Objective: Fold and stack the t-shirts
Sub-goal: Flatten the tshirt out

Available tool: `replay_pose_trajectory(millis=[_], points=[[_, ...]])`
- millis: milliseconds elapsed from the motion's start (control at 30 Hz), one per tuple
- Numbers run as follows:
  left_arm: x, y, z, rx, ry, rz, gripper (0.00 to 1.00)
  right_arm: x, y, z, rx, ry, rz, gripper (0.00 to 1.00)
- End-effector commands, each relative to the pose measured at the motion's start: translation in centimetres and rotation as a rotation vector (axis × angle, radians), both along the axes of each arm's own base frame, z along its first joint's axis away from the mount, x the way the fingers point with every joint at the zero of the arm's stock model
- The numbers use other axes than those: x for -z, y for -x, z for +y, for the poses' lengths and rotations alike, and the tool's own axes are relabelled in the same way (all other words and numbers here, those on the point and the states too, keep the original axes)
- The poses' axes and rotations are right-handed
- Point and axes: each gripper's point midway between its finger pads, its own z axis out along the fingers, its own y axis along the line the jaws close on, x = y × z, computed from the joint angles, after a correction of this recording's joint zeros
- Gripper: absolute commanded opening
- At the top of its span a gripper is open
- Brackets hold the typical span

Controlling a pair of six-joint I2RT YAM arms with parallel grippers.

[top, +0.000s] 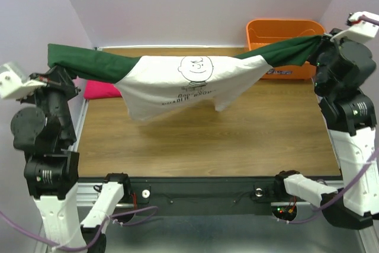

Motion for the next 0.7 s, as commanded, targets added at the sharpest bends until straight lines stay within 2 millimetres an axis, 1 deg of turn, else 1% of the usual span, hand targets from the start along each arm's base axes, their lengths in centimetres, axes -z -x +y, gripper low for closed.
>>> replay_pose_trajectory(millis=[0, 33, 67, 133, 167, 233, 267, 333, 367, 400, 433, 467, 500, 533, 567, 600, 633, 667], points=[[0.3, 0.1, 1.6, -0.09, 0.026, -0.063, 0.0, -2.5, 1.1, -1.5, 0.062, 0.014, -0.115, 0.01], [1.4, -0.6, 1.1, -0.061, 0.027, -0.042, 0.0, -1.6, 0.4, -1.2, 0.056, 0.018, -0.09, 0.01], [3.8, -2.1, 0.6, -0.037, 0.04, 0.008, 0.0, 0.1, -0.6, -0.7, 0.038, 0.02, -0.051, 0.01], [6.5, -3.5, 0.2, -0.021, 0.043, 0.067, 0.0, 2.2, -1.9, 0.2, 0.003, 0.028, -0.003, 0.01], [9.5, -4.9, 0.1, -0.019, 0.042, 0.129, 0.0, 4.2, -3.3, 1.0, -0.03, 0.037, 0.048, 0.01], [12.6, -6.4, 0.0, -0.012, 0.036, 0.21, 0.0, 6.2, -4.9, 1.9, -0.058, 0.036, 0.097, 0.01], [15.4, -7.8, -0.1, -0.012, 0.03, 0.286, 0.0, 8.2, -6.5, 2.7, -0.084, 0.044, 0.147, 0.01], [17.7, -9.0, -0.1, -0.013, 0.021, 0.346, 0.0, 9.7, -8.0, 3.5, -0.109, 0.05, 0.184, 0.01], [19.6, -10.1, -0.1, -0.013, 0.015, 0.392, 0.0, 11.2, -9.7, 4.2, -0.125, 0.054, 0.22, 0.01], [20.5, -10.7, -0.1, -0.014, 0.014, 0.411, 0.0, 11.4, -10.5, 4.5, -0.136, 0.055, 0.222, 0.01], [21.1, -11.3, -0.1, -0.009, 0.012, 0.424, 0.0, 11.9, -11.4, 4.9, -0.149, 0.057, 0.235, 0.01], [21.8, -12.5, -0.1, -0.008, 0.012, 0.441, 0.0, 13.0, -13.0, 5.8, -0.179, 0.058, 0.258, 0.01], [21.9, -13.1, -0.2, -0.004, 0.013, 0.444, 0.0, 13.3, -13.9, 6.4, -0.201, 0.055, 0.262, 0.01], [21.0, -14.0, -0.4, 0.007, 0.012, 0.423, 0.0, 12.1, -14.8, 7.0, -0.22, 0.048, 0.237, 0.01], [21.8, -15.3, -0.4, 0.008, 0.006, 0.457, 0.0, 11.8, -15.7, 7.8, -0.257, 0.045, 0.231, 0.01], [21.6, -15.9, -0.5, 0.014, 0.002, 0.462, 0.0, 11.8, -16.6, 8.3, -0.277, 0.042, 0.231, 0.01], [21.7, -16.5, -0.7, 0.027, 0.0, 0.481, 0.01, 13.0, -18.0, 9.1, -0.295, 0.043, 0.257, 0.01], [20.8, -17.6, -0.8, 0.037, -0.007, 0.482, 0.04, 11.4, -18.8, 10.2, -0.352, 0.032, 0.222, 0.06]])
